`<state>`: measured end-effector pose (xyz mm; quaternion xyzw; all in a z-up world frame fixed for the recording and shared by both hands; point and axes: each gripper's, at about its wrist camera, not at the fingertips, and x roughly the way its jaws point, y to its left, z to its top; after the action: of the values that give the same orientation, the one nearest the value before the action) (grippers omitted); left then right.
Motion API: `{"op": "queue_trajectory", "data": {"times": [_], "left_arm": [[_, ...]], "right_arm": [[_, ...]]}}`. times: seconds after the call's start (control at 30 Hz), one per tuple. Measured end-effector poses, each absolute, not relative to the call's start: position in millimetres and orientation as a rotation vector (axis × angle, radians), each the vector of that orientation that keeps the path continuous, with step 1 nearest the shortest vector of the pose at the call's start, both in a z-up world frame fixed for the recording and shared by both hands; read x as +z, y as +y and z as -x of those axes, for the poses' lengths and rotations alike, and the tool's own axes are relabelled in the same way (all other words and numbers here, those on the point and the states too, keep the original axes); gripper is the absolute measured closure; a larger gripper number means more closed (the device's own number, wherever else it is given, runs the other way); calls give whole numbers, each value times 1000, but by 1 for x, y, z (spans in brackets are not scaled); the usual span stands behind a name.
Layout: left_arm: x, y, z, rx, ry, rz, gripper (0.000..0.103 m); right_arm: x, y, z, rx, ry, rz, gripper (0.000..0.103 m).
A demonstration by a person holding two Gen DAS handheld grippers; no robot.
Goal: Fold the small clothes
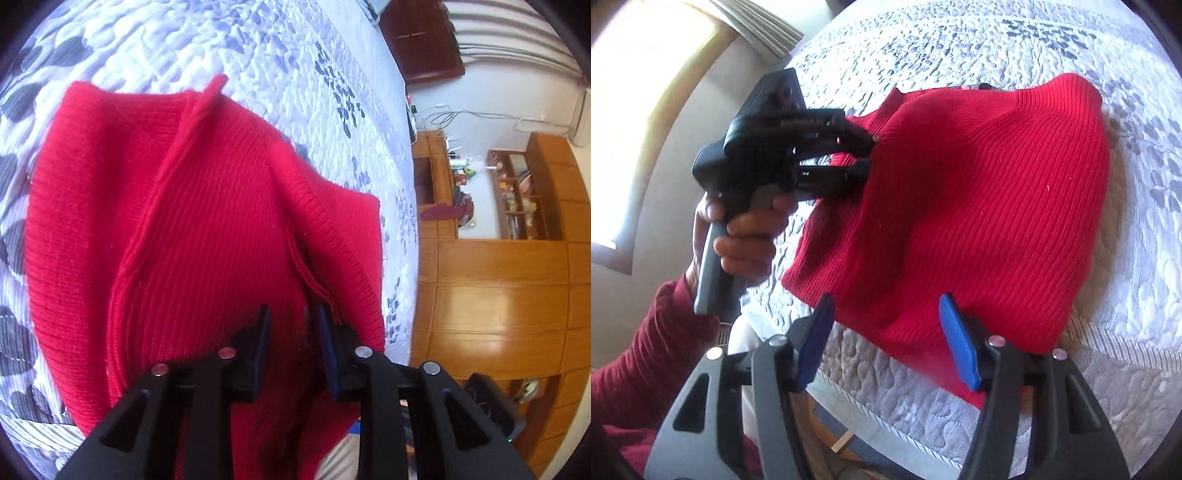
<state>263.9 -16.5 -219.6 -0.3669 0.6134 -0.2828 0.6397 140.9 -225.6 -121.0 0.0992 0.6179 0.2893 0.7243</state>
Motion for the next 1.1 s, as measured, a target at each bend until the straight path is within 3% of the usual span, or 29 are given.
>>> {"op": "queue_trajectory", "data": {"times": [0.13, 0.2, 0.57, 0.63, 0.7, 0.77, 0.83, 1.1], "left_arm": [[-212, -16, -268, -629, 1392, 835, 77], [-207, -11, -268, -617, 1378, 819, 69], [-185, -8, -274, -560, 1365, 712, 65], [-182, -13, -275, -570, 1362, 696, 60], [-182, -17, -278, -564, 1362, 671, 57], [-185, -19, -281, -566, 1372, 683, 57], [-187, -20, -282, -570, 1378, 688, 57], [-184, -1, -279, -591, 1332, 831, 52]], "right_arm": [[-124, -217, -135, 625, 1369, -169, 41], [-126, -213, -133, 629, 1367, -157, 40], [-136, -166, -126, 642, 1359, 18, 39], [-143, -158, -127, 616, 1355, 67, 39], [-149, -155, -129, 577, 1362, 97, 48], [-156, -158, -132, 536, 1360, 117, 76], [-155, -166, -135, 540, 1363, 77, 93], [-144, -224, -147, 616, 1384, -268, 95]]}}
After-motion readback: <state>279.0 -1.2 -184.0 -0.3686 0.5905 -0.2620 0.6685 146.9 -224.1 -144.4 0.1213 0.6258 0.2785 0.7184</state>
